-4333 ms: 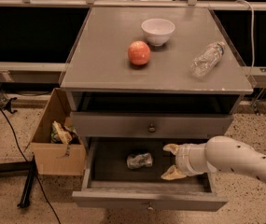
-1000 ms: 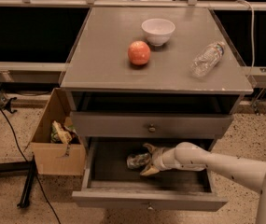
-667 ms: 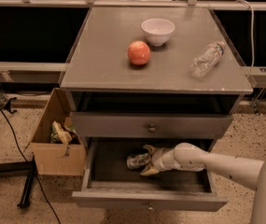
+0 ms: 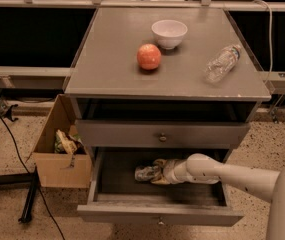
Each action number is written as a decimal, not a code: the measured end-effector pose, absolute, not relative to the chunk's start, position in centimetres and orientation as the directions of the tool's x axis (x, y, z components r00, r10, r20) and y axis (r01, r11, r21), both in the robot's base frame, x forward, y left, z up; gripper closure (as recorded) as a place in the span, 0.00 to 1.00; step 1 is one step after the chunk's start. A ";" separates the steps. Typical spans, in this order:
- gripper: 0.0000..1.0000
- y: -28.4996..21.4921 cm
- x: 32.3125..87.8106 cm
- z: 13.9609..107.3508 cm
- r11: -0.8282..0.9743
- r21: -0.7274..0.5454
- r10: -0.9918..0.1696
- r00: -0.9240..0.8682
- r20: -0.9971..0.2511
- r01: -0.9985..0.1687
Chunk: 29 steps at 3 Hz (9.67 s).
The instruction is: Pick 7up can from middle drawer and place on counter
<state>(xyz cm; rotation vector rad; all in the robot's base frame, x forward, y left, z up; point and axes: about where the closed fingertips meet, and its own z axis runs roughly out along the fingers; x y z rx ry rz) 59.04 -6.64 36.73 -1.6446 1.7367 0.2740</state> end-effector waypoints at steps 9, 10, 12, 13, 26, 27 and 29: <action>1.00 -8.8 50.1 56.6 0.116 -0.421 -0.817 0.155 -0.556 -0.900; 1.00 -8.6 48.8 60.6 0.110 -0.440 -0.819 0.169 -0.549 -0.891; 1.00 -7.7 49.0 70.4 0.126 -0.414 -0.839 0.125 -0.529 -0.902; 1.00 -7.7 49.0 70.4 0.126 -0.414 -0.839 0.126 -0.529 -0.902; 0.54 -9.6 69.6 84.1 0.360 -0.445 -0.828 -0.062 -0.557 -0.820; 0.29 -9.6 69.6 84.1 0.360 -0.445 -0.828 -0.062 -0.557 -0.820; 0.00 -9.6 69.6 84.1 0.360 -0.445 -0.828 -0.062 -0.557 -0.820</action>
Offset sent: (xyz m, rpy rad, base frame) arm -0.0049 -0.0023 0.0067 0.0009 0.0077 0.0014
